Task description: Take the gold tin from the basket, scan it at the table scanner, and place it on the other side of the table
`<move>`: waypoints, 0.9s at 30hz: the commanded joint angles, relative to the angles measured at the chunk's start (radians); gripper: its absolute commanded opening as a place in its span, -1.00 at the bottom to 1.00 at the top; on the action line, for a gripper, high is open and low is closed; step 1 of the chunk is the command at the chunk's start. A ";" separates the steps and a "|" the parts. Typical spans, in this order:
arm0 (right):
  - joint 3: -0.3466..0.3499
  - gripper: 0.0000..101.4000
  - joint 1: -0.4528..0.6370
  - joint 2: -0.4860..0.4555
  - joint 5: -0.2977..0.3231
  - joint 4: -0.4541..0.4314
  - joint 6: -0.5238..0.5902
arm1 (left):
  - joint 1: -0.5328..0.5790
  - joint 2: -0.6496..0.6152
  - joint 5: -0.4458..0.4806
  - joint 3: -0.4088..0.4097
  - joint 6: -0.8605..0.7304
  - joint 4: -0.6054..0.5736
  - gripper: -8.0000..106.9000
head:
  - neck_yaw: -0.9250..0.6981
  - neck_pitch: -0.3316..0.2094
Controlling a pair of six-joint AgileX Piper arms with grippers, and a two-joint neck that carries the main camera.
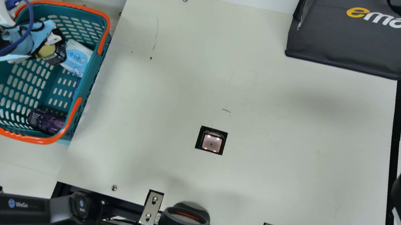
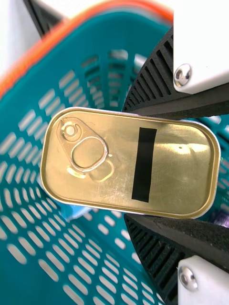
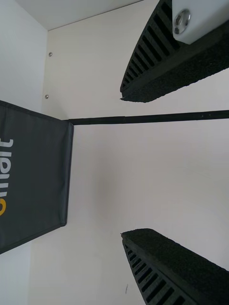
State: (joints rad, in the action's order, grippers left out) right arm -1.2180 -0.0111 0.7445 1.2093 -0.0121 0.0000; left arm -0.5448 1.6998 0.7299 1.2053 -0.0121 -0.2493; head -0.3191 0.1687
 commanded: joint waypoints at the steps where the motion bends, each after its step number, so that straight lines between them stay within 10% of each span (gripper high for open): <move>1: 0.000 0.87 0.000 0.000 0.000 0.000 0.000 | 0.011 -0.027 0.015 0.003 -0.008 -0.018 -1.00 | -0.002 -0.030; 27: 0.000 0.87 0.000 0.000 0.000 0.000 0.000 | 0.324 -0.280 0.077 -0.073 0.019 -0.059 -1.00 | -0.002 -0.030</move>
State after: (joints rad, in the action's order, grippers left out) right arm -1.2180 -0.0111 0.7445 1.2093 -0.0121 0.0000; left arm -0.2460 1.4258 0.8077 1.1363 0.0000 -0.3133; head -0.3175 0.1672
